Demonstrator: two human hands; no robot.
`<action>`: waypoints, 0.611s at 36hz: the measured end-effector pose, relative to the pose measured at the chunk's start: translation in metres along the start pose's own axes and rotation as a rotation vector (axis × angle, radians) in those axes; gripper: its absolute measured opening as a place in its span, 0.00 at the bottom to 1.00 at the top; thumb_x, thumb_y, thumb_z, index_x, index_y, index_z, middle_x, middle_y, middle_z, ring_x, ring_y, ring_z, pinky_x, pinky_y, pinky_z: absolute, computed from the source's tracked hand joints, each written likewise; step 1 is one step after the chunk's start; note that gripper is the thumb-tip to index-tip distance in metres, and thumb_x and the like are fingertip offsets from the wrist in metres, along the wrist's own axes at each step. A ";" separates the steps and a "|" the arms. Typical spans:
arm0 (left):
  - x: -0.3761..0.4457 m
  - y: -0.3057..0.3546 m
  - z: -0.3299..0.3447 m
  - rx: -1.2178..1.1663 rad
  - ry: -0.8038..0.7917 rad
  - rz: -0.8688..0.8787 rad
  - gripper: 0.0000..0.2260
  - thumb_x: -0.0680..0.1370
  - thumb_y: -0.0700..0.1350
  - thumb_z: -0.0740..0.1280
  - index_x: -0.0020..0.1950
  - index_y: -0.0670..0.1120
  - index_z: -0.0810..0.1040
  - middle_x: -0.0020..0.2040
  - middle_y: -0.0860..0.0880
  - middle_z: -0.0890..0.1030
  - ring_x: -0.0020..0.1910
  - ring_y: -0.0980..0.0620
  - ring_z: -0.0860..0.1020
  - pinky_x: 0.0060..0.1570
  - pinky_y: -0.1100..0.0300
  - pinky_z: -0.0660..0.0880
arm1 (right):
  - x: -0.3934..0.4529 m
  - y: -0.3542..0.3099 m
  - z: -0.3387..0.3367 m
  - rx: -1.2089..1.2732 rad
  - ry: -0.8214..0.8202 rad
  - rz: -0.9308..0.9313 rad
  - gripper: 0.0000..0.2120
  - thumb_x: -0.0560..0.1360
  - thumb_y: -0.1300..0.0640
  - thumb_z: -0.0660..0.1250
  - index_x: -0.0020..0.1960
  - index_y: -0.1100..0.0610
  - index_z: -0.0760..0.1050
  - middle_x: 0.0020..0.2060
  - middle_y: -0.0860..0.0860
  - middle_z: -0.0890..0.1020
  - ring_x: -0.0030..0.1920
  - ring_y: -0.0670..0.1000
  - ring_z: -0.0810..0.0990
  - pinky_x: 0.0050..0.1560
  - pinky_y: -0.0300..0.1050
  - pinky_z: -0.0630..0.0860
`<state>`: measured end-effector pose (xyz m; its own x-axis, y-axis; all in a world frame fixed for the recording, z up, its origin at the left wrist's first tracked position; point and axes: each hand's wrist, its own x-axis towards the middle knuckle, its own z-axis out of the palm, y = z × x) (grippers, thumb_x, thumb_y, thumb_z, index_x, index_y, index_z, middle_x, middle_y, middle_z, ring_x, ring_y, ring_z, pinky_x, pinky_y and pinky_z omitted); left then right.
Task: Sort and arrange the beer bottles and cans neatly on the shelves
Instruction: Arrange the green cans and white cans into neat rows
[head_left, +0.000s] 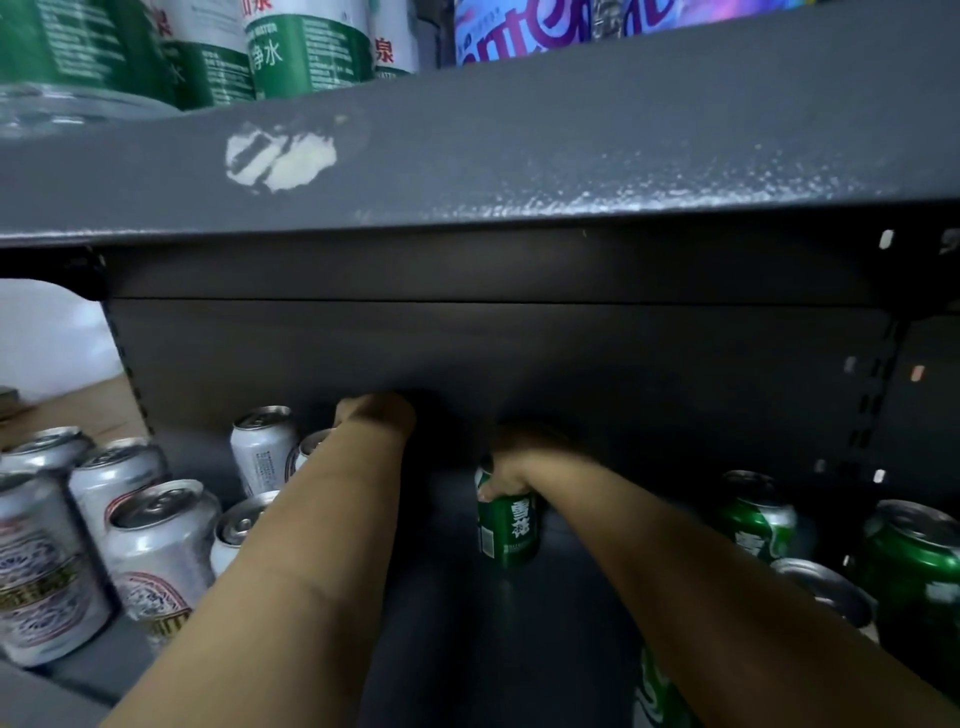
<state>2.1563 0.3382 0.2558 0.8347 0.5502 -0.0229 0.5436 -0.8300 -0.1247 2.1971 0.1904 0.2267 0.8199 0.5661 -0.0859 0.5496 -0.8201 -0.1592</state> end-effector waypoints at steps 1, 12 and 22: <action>-0.001 0.001 -0.002 0.021 0.007 0.024 0.16 0.81 0.39 0.62 0.68 0.37 0.73 0.71 0.39 0.71 0.69 0.39 0.70 0.64 0.52 0.68 | -0.001 0.000 -0.001 0.000 0.003 0.003 0.25 0.72 0.44 0.72 0.64 0.56 0.76 0.62 0.54 0.78 0.59 0.58 0.78 0.53 0.46 0.76; -0.035 0.036 -0.022 0.089 -0.064 0.199 0.14 0.69 0.50 0.78 0.46 0.43 0.79 0.47 0.47 0.79 0.53 0.44 0.80 0.53 0.54 0.77 | -0.038 0.047 -0.025 0.109 -0.075 0.137 0.20 0.72 0.48 0.71 0.60 0.55 0.76 0.57 0.55 0.81 0.56 0.55 0.81 0.57 0.51 0.79; -0.086 0.084 -0.009 -0.014 -0.065 0.367 0.20 0.73 0.52 0.73 0.60 0.43 0.78 0.55 0.45 0.79 0.50 0.44 0.77 0.48 0.55 0.74 | -0.064 0.078 -0.024 0.132 -0.029 0.186 0.27 0.73 0.45 0.70 0.68 0.55 0.72 0.66 0.55 0.74 0.63 0.57 0.75 0.63 0.53 0.74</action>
<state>2.1311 0.2197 0.2566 0.9673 0.2202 -0.1262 0.2110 -0.9740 -0.0827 2.1912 0.0884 0.2438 0.8989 0.4103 -0.1538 0.3624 -0.8934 -0.2654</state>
